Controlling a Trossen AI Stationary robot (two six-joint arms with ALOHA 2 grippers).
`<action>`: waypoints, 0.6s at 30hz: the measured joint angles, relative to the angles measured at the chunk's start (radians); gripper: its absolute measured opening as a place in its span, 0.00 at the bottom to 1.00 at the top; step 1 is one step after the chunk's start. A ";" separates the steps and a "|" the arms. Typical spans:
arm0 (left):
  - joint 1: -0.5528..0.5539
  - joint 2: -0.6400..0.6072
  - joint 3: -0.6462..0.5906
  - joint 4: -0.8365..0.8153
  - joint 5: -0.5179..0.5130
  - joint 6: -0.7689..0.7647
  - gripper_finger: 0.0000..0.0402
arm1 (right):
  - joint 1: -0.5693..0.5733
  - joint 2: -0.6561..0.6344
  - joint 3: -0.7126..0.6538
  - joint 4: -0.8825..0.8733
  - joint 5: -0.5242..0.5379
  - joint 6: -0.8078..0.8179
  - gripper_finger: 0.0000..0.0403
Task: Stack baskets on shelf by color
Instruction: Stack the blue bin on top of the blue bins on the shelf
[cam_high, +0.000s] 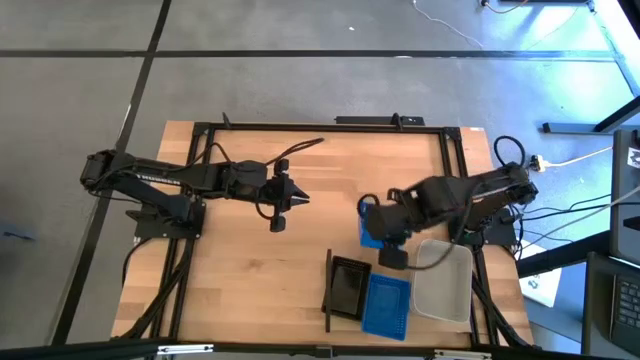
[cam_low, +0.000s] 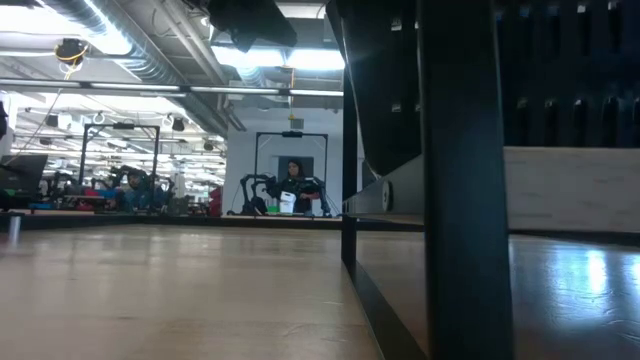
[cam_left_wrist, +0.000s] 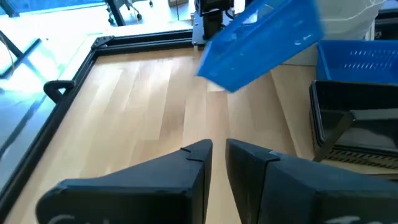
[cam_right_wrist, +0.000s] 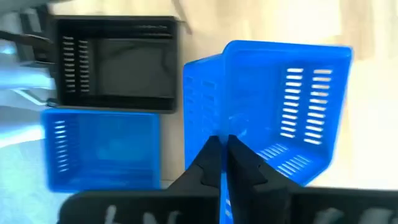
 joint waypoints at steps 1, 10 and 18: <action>0.000 0.000 0.000 0.000 0.000 0.011 0.10 | 0.022 0.001 0.015 0.000 0.001 0.021 0.00; 0.000 0.000 0.000 0.000 0.000 0.042 0.10 | 0.193 0.019 0.056 0.007 -0.003 0.191 0.00; 0.000 0.000 0.000 0.000 0.000 0.042 0.10 | 0.279 0.019 0.056 0.016 -0.015 0.272 0.00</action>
